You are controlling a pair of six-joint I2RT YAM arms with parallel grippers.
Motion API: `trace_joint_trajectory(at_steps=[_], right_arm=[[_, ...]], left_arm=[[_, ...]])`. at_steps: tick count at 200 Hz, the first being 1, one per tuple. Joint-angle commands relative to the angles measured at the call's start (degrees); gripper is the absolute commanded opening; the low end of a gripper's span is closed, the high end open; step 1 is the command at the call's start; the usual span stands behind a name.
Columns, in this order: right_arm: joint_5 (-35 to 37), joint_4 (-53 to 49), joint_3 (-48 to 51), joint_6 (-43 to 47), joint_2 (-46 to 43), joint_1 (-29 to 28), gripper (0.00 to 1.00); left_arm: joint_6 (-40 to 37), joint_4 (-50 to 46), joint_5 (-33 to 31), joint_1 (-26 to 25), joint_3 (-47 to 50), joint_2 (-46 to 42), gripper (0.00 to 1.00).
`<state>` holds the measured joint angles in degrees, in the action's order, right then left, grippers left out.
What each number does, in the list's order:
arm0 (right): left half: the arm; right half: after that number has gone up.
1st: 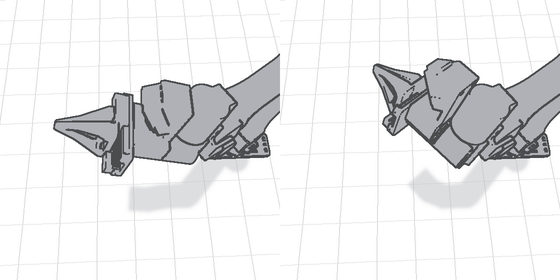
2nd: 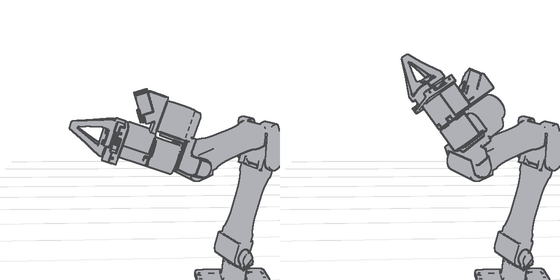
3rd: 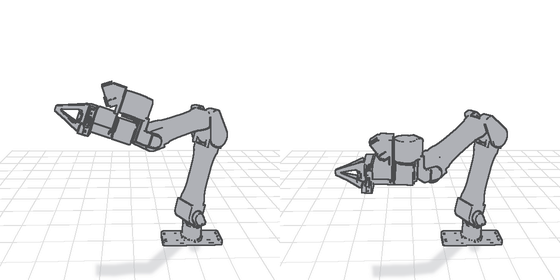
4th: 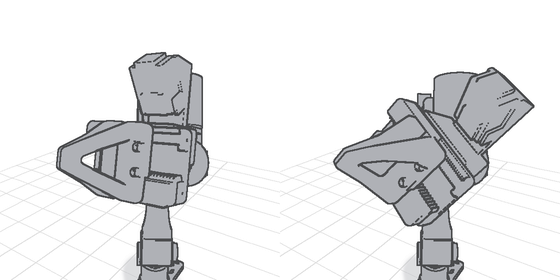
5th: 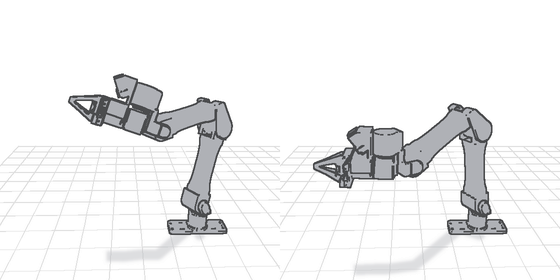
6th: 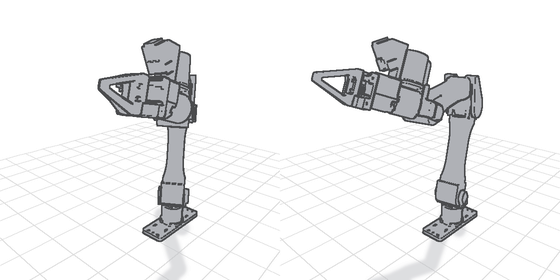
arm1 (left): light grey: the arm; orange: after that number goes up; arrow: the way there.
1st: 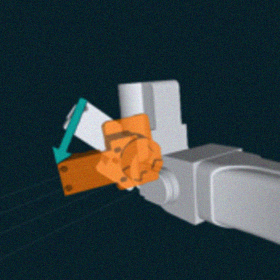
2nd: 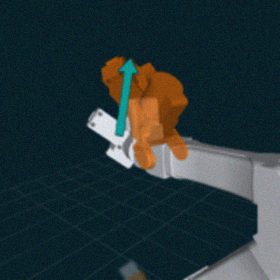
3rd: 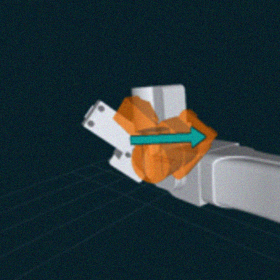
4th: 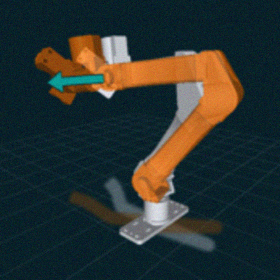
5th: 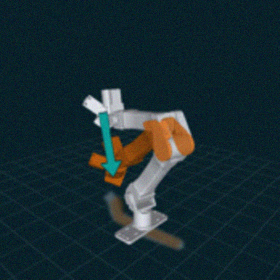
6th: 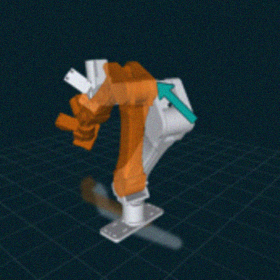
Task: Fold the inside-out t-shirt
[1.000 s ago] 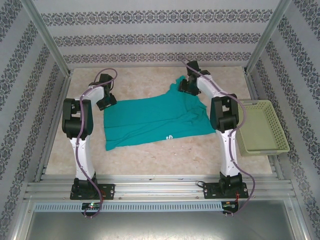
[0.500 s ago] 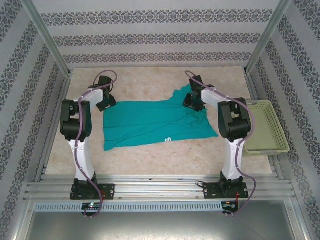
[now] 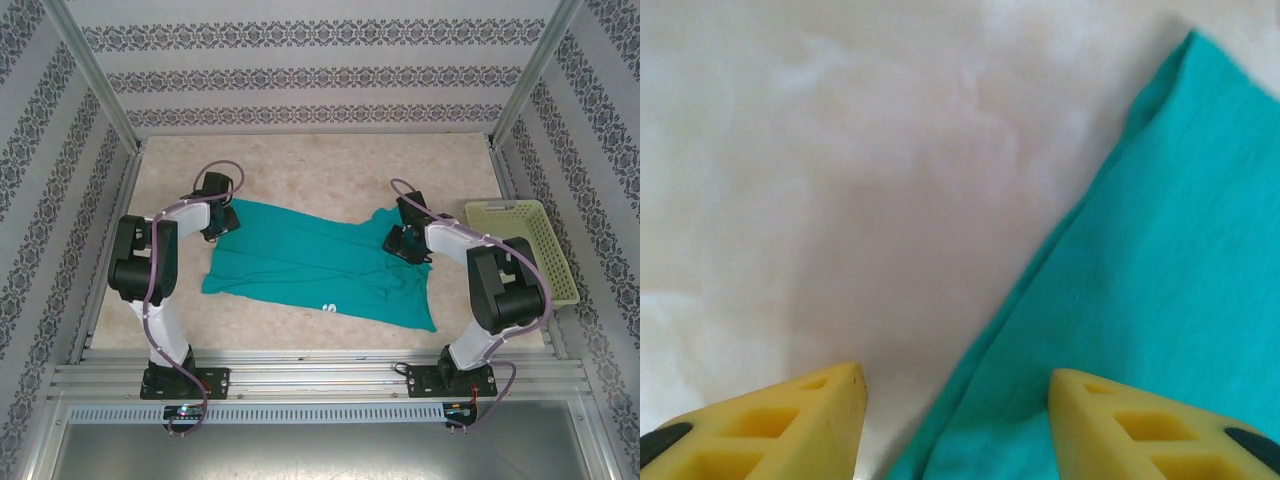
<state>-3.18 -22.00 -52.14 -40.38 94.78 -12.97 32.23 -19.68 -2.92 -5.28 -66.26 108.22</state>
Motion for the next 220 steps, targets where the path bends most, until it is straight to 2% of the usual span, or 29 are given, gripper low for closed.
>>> trace_joint_trajectory(at_steps=[1, 26, 54, 137, 194, 220], right_arm=[[1.43, -0.46, -1.59, 0.53, -2.68, 0.60, 0.45], [2.32, -2.81, -8.18, 2.26, -0.82, 2.67, 0.47], [2.79, -5.33, -17.08, 3.67, 6.04, 5.48, 0.50], [4.99, -13.90, -37.71, 6.11, 24.83, 8.67, 0.54], [5.99, -15.72, -40.79, 6.77, 29.15, 9.10, 0.55], [5.35, -15.72, -41.43, 6.89, 30.01, 9.18, 0.54]], left_arm=[[-0.29, -6.72, 1.78, -1.04, 1.17, -1.16, 0.52], [-1.93, -9.07, -0.57, -0.90, -3.62, -0.84, 0.55], [-3.02, -11.05, -2.74, -0.45, -9.67, 2.40, 0.58], [-5.24, -15.24, -2.83, -0.14, -23.89, 15.12, 0.63], [-6.07, -15.57, -0.30, -0.15, -29.02, 19.02, 0.60], [-6.71, -14.64, 0.86, -0.10, -29.85, 19.25, 0.54]])
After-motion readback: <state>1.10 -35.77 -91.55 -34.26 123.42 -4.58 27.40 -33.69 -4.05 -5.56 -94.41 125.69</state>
